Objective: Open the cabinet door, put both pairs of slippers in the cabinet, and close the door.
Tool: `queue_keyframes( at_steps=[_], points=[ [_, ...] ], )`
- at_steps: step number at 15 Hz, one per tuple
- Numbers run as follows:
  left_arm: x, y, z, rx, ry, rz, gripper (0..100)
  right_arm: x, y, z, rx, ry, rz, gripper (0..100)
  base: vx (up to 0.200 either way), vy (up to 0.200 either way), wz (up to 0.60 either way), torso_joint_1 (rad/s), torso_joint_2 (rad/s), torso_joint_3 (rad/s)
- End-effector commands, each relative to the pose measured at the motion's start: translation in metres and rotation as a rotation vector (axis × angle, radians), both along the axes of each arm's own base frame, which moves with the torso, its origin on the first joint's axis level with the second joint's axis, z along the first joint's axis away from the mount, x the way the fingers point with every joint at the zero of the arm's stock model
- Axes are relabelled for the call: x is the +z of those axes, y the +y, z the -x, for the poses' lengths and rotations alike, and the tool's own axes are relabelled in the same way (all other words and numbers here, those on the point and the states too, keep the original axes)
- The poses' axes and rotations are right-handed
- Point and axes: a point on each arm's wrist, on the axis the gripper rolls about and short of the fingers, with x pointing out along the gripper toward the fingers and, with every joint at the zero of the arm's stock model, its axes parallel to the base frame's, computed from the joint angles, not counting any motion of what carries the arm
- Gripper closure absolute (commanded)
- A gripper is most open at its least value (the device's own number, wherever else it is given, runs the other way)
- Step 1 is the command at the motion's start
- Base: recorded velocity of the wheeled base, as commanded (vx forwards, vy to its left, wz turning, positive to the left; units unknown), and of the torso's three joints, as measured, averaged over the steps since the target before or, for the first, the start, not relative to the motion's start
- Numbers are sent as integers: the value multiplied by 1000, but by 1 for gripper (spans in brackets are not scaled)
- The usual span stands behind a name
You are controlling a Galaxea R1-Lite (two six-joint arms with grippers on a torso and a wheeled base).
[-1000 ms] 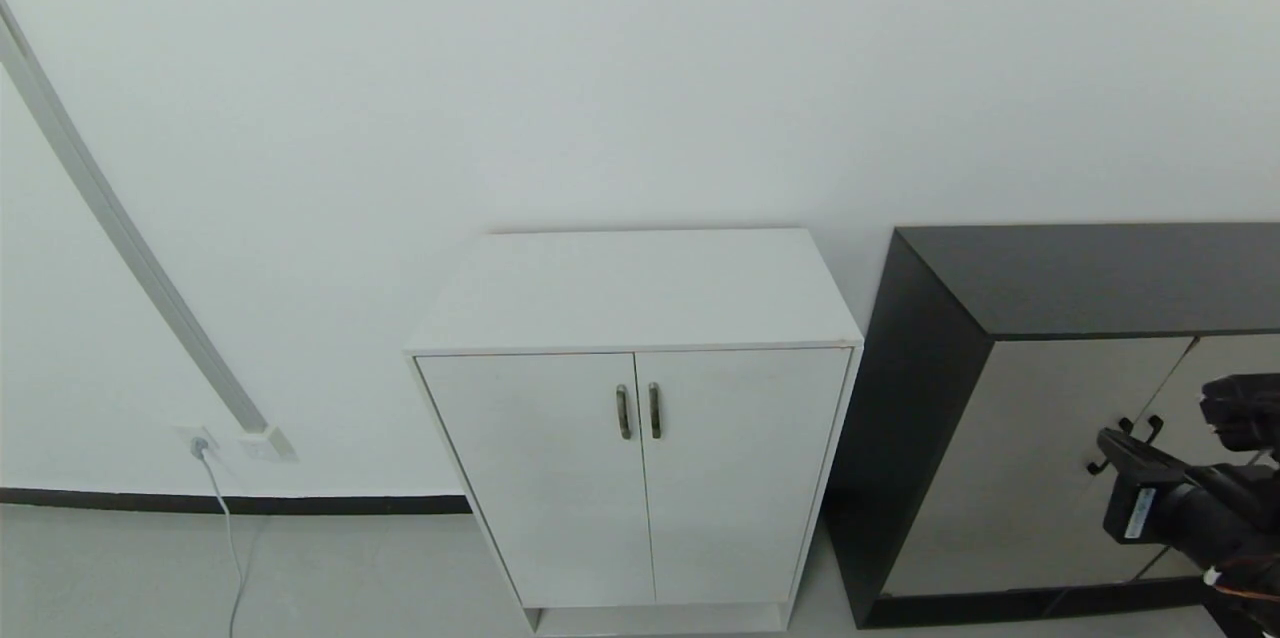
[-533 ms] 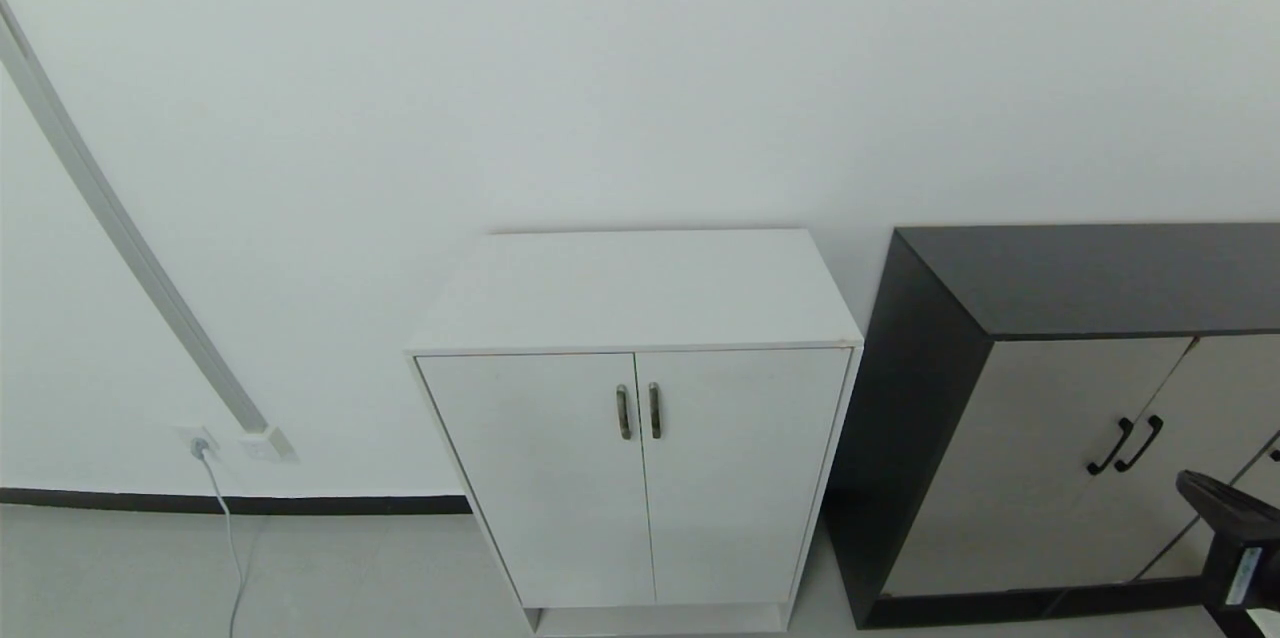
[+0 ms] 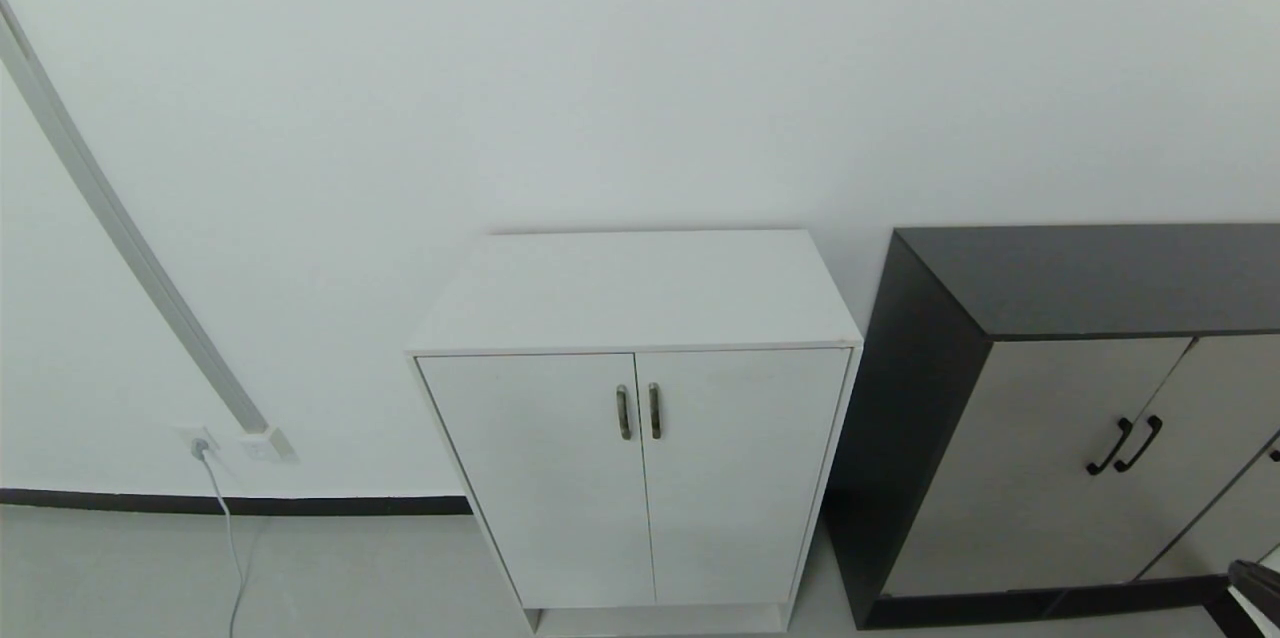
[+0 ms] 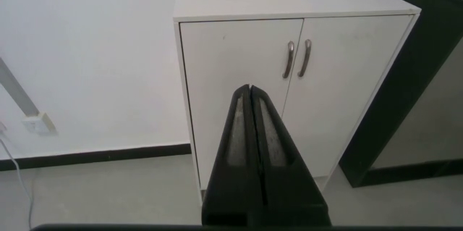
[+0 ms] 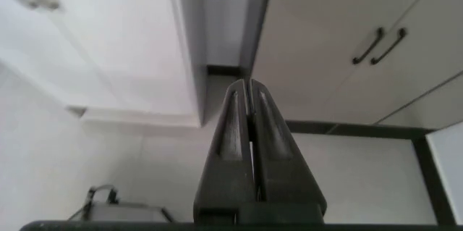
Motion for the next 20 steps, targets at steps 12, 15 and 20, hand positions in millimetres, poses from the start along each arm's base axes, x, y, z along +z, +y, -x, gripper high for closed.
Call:
queue_keyframes(
  at_steps=[12, 15, 20],
  points=[
    [0, 0, 0, 0, -1, 0, 100, -41, -7, 49, 163, 96, 15, 100, 0, 0, 0, 0, 0, 0],
    [0, 0, 0, 0, 1, 0, 100, -47, -7, 53, 209, 132, 6, 100, 0, 0, 0, 0, 0, 0],
    [0, 0, 0, 0, 1, 0, 100, -46, -9, 60, 53, 27, -21, 100, 0, 0, 0, 0, 0, 0]
  ],
)
